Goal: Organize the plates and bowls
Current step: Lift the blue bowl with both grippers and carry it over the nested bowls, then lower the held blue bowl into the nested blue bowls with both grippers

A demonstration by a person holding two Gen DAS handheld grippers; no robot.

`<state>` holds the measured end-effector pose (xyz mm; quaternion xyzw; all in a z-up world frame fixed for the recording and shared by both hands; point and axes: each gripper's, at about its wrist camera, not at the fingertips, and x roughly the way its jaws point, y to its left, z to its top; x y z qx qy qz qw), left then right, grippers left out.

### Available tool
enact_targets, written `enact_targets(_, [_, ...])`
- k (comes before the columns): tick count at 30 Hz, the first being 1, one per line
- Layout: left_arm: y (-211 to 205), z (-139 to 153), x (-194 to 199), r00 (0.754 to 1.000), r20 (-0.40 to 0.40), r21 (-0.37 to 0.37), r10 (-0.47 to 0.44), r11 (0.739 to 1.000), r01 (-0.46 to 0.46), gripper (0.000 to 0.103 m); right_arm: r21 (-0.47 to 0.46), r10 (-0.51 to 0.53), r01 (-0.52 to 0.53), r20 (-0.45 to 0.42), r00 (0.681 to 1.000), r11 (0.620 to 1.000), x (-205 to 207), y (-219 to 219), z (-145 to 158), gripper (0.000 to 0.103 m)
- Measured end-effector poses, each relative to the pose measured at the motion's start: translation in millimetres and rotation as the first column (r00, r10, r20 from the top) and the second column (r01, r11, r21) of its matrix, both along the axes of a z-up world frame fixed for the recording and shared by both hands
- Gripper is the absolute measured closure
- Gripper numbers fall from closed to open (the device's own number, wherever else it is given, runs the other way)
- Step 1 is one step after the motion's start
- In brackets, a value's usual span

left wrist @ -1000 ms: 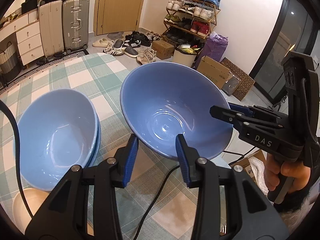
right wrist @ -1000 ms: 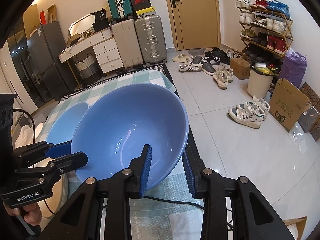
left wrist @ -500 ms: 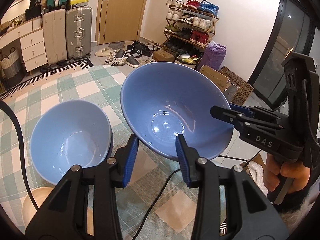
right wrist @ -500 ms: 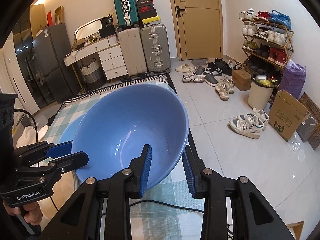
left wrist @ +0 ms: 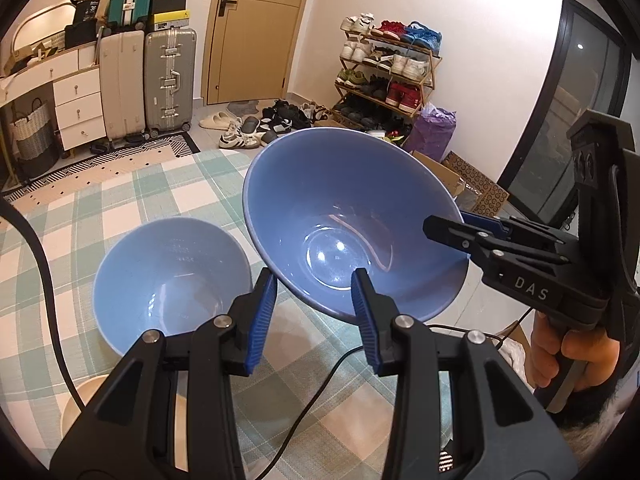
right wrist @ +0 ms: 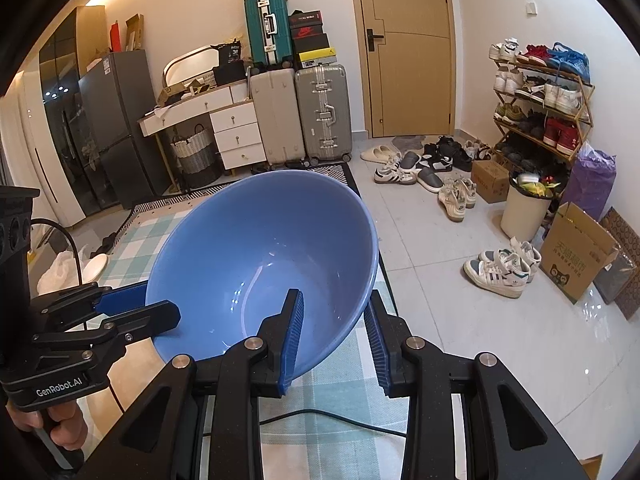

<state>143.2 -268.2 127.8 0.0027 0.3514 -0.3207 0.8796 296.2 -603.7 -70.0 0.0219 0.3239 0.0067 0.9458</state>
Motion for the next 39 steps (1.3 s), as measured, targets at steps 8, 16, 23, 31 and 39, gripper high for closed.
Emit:
enact_targets(8, [26.4, 18.1, -8.9, 0.999, 0.027, -0.011, 0.035, 0.999, -0.035, 0.068, -0.008, 0.035, -0.035, 0.019, 0.999, 0.999, 6.2, 21.5, 12.8, 0.070])
enact_targets(16, [55.0, 32.7, -13.0, 0.996, 0.040, -0.016, 0.084, 0.996, -0.084, 0.068, -0.012, 0.078, -0.078, 0.028, 0.997, 0.997, 17.3, 43.7, 21.1, 0.070])
enact_targets(23, [85.3, 42.9, -15.8, 0.990, 0.046, -0.019, 0.132, 0.991, -0.131, 0.068, -0.010, 0.119, -0.119, 0.025, 0.993, 0.993, 32.1, 72.9, 24.4, 0.070])
enact_targets(31, [120.7, 44.1, -8.8, 0.981, 0.039, -0.012, 0.188, 0.982, -0.187, 0.068, -0.007, 0.165, -0.165, 0.008, 0.986, 0.986, 51.6, 102.5, 19.1, 0.070])
enact_targets(39, [139.4, 39.6, -0.9, 0.972, 0.024, -0.007, 0.233, 0.973, -0.233, 0.068, -0.002, 0.206, -0.206, -0.015, 0.978, 0.979, 71.4, 127.2, 8.2, 0.070])
